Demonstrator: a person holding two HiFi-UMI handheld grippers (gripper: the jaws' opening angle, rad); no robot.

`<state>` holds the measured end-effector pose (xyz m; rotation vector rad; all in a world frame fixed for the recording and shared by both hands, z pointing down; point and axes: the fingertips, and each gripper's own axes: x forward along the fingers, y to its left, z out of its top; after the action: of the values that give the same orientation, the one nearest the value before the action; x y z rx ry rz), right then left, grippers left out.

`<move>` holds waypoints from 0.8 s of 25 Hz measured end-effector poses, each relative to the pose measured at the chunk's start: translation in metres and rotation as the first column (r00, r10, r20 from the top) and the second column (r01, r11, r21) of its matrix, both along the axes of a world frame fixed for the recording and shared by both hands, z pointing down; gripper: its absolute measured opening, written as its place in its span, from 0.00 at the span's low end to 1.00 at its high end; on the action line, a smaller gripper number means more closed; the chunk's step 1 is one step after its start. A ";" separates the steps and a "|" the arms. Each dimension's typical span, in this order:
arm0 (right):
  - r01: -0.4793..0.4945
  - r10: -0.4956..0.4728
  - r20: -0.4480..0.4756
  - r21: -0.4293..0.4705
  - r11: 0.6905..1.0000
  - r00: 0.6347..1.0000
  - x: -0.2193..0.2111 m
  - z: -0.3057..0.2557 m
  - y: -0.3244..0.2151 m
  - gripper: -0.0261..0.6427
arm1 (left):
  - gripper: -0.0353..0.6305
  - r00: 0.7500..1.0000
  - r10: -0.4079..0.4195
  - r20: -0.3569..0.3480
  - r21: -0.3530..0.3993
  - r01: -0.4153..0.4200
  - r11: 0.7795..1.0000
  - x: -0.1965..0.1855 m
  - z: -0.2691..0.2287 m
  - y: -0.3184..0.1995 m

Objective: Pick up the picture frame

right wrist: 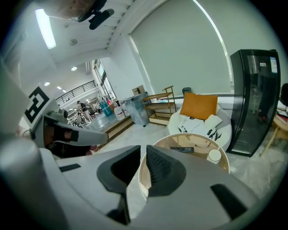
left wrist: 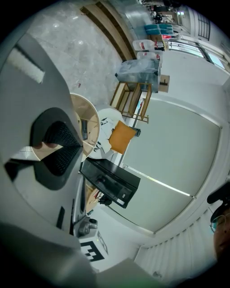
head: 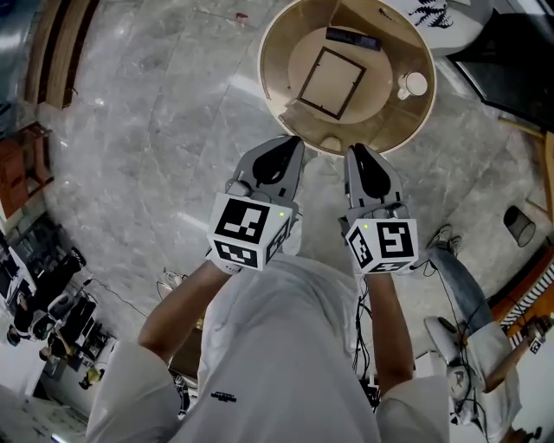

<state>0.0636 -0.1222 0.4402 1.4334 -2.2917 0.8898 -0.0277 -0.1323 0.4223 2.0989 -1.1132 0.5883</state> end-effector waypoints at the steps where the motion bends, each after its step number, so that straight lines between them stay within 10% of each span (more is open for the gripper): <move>1: -0.005 0.005 -0.002 -0.007 1.000 1.000 -0.001 0.009 -0.002 0.05 | 0.04 1.000 -0.003 0.005 -0.006 0.003 1.000 -0.002 0.008 0.000; 20: -0.155 0.146 -0.065 -0.167 0.974 0.987 0.001 0.195 -0.024 0.13 | 0.04 1.000 0.002 0.018 -0.118 0.000 0.993 -0.015 0.158 -0.001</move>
<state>0.0645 -0.1462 0.6357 1.5505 -2.0348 1.0521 -0.0424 -0.1337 0.5807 1.9968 -1.0615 0.6582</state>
